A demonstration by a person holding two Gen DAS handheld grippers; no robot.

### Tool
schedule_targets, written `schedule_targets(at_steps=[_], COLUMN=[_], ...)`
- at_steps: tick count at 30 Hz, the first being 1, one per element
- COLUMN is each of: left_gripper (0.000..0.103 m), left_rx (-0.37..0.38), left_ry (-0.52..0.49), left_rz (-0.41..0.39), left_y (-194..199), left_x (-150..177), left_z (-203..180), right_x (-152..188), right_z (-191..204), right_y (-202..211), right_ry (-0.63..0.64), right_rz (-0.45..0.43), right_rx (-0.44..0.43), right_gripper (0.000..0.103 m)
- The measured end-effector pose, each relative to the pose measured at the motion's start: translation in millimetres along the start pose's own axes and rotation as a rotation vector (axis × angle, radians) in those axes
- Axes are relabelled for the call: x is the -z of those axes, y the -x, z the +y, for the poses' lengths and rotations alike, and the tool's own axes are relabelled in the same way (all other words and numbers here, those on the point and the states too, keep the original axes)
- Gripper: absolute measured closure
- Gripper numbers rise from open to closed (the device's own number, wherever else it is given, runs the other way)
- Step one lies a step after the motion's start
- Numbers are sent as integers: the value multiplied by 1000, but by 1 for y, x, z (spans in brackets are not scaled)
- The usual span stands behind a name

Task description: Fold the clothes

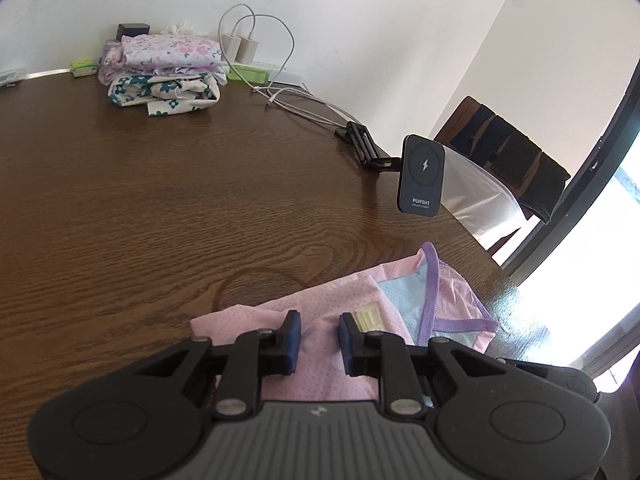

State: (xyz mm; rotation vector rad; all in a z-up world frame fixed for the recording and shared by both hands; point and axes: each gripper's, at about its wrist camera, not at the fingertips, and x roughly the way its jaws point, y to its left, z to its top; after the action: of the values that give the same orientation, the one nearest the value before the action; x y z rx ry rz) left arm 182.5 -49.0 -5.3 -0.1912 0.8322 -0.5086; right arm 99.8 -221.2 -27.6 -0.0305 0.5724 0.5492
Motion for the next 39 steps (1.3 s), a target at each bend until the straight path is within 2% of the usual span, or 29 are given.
schedule_targets(at_steps=[3, 6, 8, 11, 13, 15, 18, 22, 23, 24, 25, 26, 27, 28, 30, 31, 33, 35, 39], left_gripper=[83, 77, 78, 79, 87, 89, 90, 89, 87, 72, 46, 34, 22, 21, 16, 11, 9, 9, 11], left_rx=[-1, 2, -2, -16, -38, -58, -61, -62, -59, -50, -48, -49, -51, -52, -45, -38, -10, 24, 100], left_ry=[11, -18, -34, -89, -110, -99, -109, -94, -85, -68, -45, -18, 10, 37, 94, 125, 178, 231, 379], left_rz=[-21, -90, -112, -91, -52, -9, -20, -28, -42, -72, -102, -133, -166, -194, -216, -227, -241, -232, -168], left_y=[10, 40, 56, 63, 57, 45, 42, 46, 50, 57, 64, 71, 78, 84, 94, 97, 101, 100, 88], left_x=[1, 6, 12, 25, 34, 43, 48, 46, 46, 45, 45, 47, 49, 51, 56, 59, 66, 71, 73], left_z=[1, -2, -4, -11, -13, -10, -8, -9, -9, -8, -7, -5, -2, 1, 6, 10, 17, 25, 47], right_x=[-4, -22, -34, -47, -51, -51, -41, -41, -41, -42, -42, -41, -40, -38, -33, -30, -23, -17, -10], right_z=[-5, -13, -19, -24, -27, -30, -31, -30, -31, -31, -32, -31, -29, -27, -21, -17, -11, -4, 8], right_y=[5, 12, 12, -11, -26, -40, -47, -41, -33, -25, -17, -7, 4, 12, 29, 34, 43, 47, 46], right_ry=[-40, -34, -29, -11, -19, -44, -57, -78, -89, -100, -110, -107, -91, -74, -40, -24, 3, 26, 75], right_rz=[-12, -59, -79, -40, -5, 38, 59, 41, 17, -8, -33, -59, -78, -87, -103, -108, -115, -118, -104], right_rx=[-32, -47, -57, -98, -120, -138, -125, -121, -130, -139, -148, -149, -156, -163, -164, -152, -129, -120, -110], right_gripper=[79, 79, 79, 79, 81, 82, 84, 83, 78, 64, 55, 38, 36, 35, 16, 14, 6, 3, 2])
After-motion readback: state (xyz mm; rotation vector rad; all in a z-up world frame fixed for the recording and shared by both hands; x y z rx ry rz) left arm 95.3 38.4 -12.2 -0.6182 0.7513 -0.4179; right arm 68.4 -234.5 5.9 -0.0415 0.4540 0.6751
